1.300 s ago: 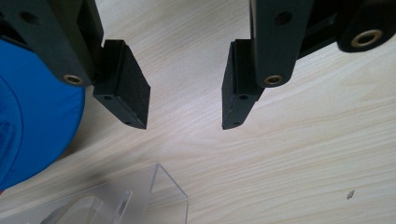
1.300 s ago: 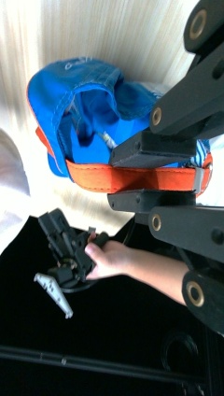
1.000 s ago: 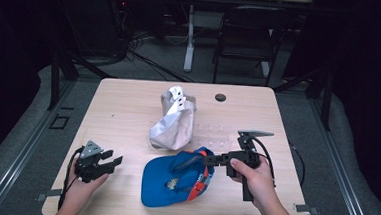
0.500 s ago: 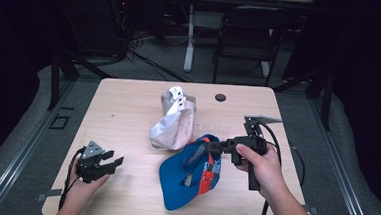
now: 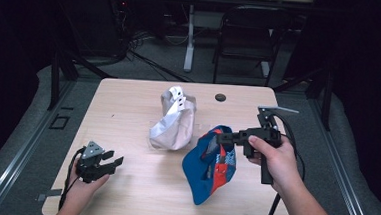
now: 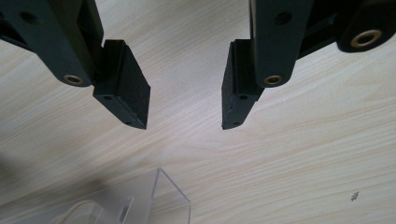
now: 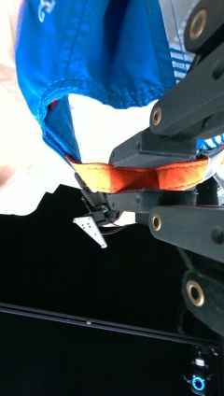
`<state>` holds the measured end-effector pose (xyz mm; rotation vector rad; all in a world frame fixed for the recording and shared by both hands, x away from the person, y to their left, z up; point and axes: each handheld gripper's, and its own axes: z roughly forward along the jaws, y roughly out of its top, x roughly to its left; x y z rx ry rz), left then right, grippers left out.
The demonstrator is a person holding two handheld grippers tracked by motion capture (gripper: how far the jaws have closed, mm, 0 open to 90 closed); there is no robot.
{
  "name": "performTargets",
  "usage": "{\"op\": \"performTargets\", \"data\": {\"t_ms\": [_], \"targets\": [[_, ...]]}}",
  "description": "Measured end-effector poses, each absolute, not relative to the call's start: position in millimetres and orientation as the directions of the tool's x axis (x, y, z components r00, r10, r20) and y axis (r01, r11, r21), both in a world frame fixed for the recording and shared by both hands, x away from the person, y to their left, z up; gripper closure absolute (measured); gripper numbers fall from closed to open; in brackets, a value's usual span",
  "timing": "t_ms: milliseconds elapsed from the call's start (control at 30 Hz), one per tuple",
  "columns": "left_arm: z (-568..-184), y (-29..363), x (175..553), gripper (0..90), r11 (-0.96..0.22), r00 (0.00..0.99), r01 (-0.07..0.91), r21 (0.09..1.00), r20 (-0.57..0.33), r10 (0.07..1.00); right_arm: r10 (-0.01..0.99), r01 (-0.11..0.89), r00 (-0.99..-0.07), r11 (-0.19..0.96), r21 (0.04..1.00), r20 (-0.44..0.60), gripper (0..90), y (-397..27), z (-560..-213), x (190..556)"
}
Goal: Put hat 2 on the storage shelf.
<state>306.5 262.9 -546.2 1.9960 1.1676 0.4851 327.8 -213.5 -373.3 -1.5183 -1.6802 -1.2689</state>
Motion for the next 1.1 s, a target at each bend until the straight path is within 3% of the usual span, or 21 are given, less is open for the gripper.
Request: {"op": "performTargets", "data": {"t_ms": [1100], "targets": [[-547,264,307,50.7,-0.281,0.503,0.569,0.773,-0.056,0.863,0.451,0.924,-0.175,-0.231,0.304,0.875,78.5,-239,-322,353]]}}
